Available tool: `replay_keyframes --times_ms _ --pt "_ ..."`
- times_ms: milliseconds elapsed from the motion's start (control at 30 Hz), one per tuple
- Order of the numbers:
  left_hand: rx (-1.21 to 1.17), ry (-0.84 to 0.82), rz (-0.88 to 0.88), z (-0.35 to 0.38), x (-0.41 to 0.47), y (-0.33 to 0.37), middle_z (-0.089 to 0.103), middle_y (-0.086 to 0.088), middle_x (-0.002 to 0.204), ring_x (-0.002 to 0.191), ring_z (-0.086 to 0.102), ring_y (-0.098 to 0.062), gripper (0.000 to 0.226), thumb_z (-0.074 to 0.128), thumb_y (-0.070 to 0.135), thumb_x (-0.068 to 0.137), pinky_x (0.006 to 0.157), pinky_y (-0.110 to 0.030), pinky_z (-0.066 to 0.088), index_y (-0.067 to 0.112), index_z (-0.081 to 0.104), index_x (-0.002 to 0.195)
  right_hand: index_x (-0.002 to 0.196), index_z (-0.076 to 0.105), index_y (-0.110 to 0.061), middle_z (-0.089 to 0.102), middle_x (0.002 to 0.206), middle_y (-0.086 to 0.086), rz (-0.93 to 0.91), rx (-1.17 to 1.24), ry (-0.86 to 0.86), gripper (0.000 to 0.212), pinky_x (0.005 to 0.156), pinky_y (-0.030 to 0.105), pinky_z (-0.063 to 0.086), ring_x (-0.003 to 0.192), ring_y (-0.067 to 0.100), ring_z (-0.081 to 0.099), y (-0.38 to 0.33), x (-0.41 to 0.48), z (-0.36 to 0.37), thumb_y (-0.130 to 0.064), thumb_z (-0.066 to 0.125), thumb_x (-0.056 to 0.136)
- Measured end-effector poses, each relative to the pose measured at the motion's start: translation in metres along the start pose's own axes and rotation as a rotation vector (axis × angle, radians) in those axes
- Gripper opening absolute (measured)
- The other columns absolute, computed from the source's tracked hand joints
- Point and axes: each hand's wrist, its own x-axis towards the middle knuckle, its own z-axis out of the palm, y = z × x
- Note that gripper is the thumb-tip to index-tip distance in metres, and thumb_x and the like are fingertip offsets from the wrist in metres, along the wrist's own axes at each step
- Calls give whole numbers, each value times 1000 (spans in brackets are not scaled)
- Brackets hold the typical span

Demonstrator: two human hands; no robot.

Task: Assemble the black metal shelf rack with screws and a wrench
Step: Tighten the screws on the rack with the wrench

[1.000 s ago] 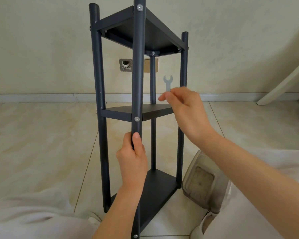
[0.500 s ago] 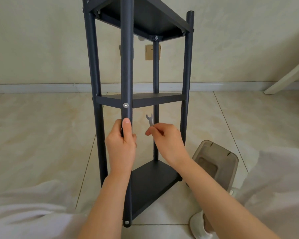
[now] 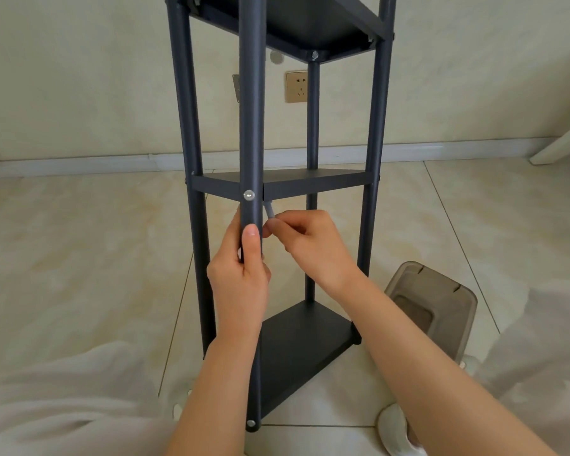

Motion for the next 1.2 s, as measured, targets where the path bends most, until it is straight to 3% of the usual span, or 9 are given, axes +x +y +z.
replay_keyframes --times_ms 67,133,267,433,500,567,733,967,1200 --pt "27 31 66 -1 -1 2 61 4 73 57 58 -16 65 37 60 99 53 -29 53 15 53 144 81 76 -17 53 51 -10 -10 7 -3 25 56 22 40 52 6 43 1 0 0 -19 57 97" --pt "85 54 135 -5 -4 3 69 -11 84 69 67 -30 70 36 63 99 64 -39 58 15 48 148 82 77 -18 53 52 -9 -18 4 -13 24 56 20 40 51 4 44 3 0 -1 -20 59 97" --pt "161 61 173 -12 0 -1 71 -18 86 70 69 -29 70 35 62 101 64 -38 60 10 50 145 86 78 -15 59 55 -8 -23 24 -41 22 55 17 40 49 2 49 4 2 5 -20 60 97" --pt "205 30 189 -19 9 -3 62 -5 76 62 60 -15 73 30 63 101 62 -21 52 2 57 133 83 78 -12 61 53 -12 -38 96 -7 21 57 9 38 50 0 53 5 6 15 -17 62 96" --pt "239 7 190 -20 12 -5 58 2 76 59 58 -8 71 29 62 101 62 -8 45 3 58 127 78 76 -13 60 51 -15 -48 116 19 23 58 10 39 48 0 52 5 7 18 -17 62 96" --pt "267 -29 173 -19 16 -7 55 13 73 63 61 -2 66 31 62 100 59 -4 42 5 56 124 69 73 -14 57 49 -17 -62 120 57 29 60 14 39 47 0 51 4 10 21 -17 62 96" --pt "303 -91 175 -18 30 -9 53 20 73 67 61 6 67 31 63 92 55 -6 42 7 52 122 81 78 -6 63 59 -10 -109 137 166 24 65 17 46 52 1 53 11 17 24 -19 63 96" --pt "305 -123 179 -17 34 -7 51 18 75 68 59 5 73 29 64 89 57 -4 41 2 51 121 88 78 -8 64 63 -10 -208 82 267 20 65 10 48 55 -5 57 21 21 30 -18 63 96" --pt "329 -106 211 -16 35 -7 50 16 77 61 56 -1 74 27 63 91 54 -6 42 1 51 123 101 76 -5 72 72 6 -288 103 336 16 66 30 59 61 9 67 28 28 37 -12 62 96"
